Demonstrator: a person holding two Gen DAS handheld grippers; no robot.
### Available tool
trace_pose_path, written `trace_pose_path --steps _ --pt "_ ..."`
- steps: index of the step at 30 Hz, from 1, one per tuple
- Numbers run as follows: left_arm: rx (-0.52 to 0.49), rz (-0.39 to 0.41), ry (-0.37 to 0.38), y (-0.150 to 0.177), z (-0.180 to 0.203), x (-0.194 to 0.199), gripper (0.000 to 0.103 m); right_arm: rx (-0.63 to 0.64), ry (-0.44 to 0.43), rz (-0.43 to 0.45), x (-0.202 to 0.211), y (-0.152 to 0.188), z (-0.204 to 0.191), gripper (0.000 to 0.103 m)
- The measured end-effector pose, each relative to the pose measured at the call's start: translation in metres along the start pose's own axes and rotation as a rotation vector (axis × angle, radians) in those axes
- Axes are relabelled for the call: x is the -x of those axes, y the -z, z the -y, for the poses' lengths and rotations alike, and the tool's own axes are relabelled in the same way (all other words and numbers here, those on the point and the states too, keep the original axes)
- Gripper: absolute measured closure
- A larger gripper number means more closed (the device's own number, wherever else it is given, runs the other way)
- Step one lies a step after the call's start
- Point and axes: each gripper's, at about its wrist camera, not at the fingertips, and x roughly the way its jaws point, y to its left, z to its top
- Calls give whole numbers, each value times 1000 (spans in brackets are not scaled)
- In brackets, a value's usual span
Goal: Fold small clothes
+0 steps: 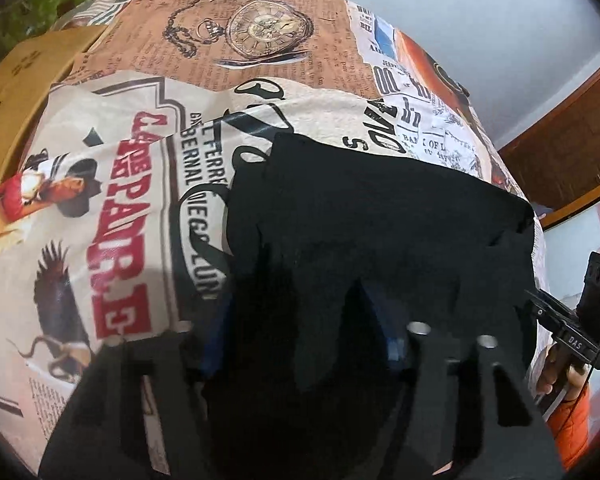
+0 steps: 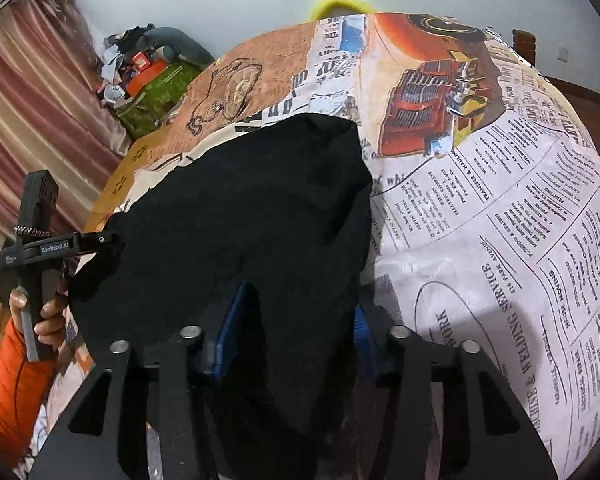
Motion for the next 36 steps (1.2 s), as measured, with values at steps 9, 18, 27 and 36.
trace_pose_path --steps 9,18,27,36 --pt "32 32 6 11 -5 27 88 20 23 7 10 11 -14 93" --pt "-13 173 -12 26 2 109 92 124 -12 86 44 0 -60 96" --pt "-6 304 -101 28 -26 181 93 217 -78 141 46 -15 -127 96" --pt "114 246 -166 28 -97 160 93 212 -125 59 -7 -20 -155 96"
